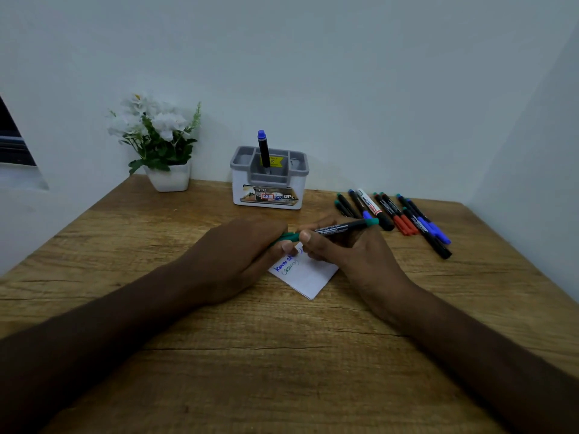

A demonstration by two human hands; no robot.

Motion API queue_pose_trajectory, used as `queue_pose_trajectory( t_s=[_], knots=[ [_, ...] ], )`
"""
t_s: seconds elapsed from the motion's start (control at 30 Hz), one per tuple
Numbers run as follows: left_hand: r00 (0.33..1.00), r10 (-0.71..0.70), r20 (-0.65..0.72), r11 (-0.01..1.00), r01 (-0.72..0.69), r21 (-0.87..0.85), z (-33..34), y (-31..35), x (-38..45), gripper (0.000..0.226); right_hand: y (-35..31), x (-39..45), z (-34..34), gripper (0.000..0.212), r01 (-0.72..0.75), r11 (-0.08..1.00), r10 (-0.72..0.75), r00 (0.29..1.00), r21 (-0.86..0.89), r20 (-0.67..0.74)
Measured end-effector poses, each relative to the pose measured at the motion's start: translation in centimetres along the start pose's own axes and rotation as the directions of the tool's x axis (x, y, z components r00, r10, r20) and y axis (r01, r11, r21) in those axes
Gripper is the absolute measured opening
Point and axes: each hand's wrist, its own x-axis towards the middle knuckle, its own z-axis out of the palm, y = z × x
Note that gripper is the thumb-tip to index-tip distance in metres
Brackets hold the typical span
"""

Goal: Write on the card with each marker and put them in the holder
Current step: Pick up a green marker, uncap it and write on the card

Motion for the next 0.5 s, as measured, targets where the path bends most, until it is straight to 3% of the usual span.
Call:
queue_pose_trajectory(
  t_s=[0.1, 0.3, 0.5],
  knots=[
    [0.999, -0.033, -0.008, 0.998, 0.033, 0.052, 0.0, 0.4, 0.0, 0.053, -0.1, 0.3, 0.3, 0.040, -0.025, 0.999, 0.026, 0.999, 0.025, -0.029],
    [0.999, -0.051, -0.006, 0.991, 0.051, 0.127, -0.1, 1.2, 0.0, 0.052, -0.2, 0.5, 0.5, 0.011, -0.048, 0.996, 0.047, 0.999, 0.080, 0.021],
    [0.998, -0.021, -0.066, 0.986, 0.031, 0.166, -0.1, 2.2, -0.2, 0.039, 0.0, 0.2, 0.9, 0.028, -0.003, 1.000, 0.001, 0.998, -0.021, -0.064]
  ],
)
